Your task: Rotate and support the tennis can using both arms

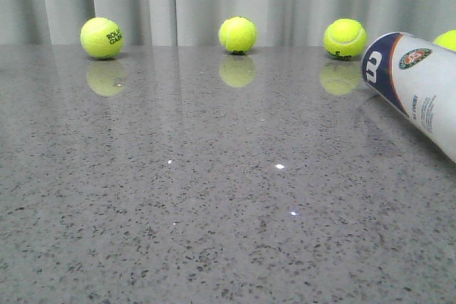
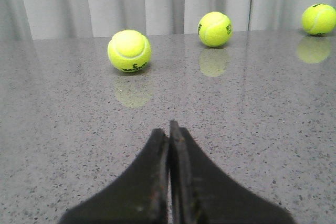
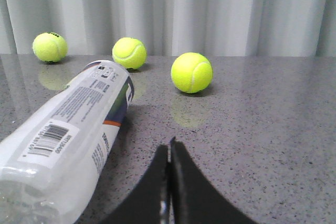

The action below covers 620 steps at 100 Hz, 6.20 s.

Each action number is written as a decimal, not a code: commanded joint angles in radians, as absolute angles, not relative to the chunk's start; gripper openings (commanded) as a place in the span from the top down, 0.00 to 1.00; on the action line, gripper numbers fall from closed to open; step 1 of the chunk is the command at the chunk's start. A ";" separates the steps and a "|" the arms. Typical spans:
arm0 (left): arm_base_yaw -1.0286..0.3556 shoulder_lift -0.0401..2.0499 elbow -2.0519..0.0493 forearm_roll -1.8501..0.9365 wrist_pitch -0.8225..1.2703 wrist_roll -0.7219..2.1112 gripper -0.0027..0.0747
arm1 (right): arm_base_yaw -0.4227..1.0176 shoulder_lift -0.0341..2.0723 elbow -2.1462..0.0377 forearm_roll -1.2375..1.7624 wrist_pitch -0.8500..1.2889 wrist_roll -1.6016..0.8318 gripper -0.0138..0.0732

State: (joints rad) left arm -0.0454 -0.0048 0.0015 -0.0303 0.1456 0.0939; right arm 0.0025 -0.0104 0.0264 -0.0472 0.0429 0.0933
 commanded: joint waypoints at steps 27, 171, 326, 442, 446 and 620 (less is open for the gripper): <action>-0.044 -0.040 0.046 -0.041 0.069 0.094 0.99 | -0.003 -0.028 0.029 -0.059 -0.038 0.089 0.92; -0.044 -0.040 0.046 -0.041 0.069 0.094 0.99 | 0.003 0.895 -0.885 0.101 0.784 0.087 0.12; -0.044 -0.040 0.046 -0.041 0.069 0.094 0.99 | 0.273 1.495 -1.469 0.348 1.119 -0.728 0.60; -0.044 -0.040 0.046 -0.041 0.069 0.094 0.99 | 0.513 1.678 -1.470 0.325 0.887 -1.111 0.10; -0.044 -0.040 0.046 -0.041 0.069 0.094 0.99 | 0.513 1.666 -1.470 0.325 0.886 -1.111 0.10; -0.044 -0.039 0.029 -0.041 -0.016 0.094 0.99 | 0.510 0.378 -0.480 -0.019 0.348 0.225 0.91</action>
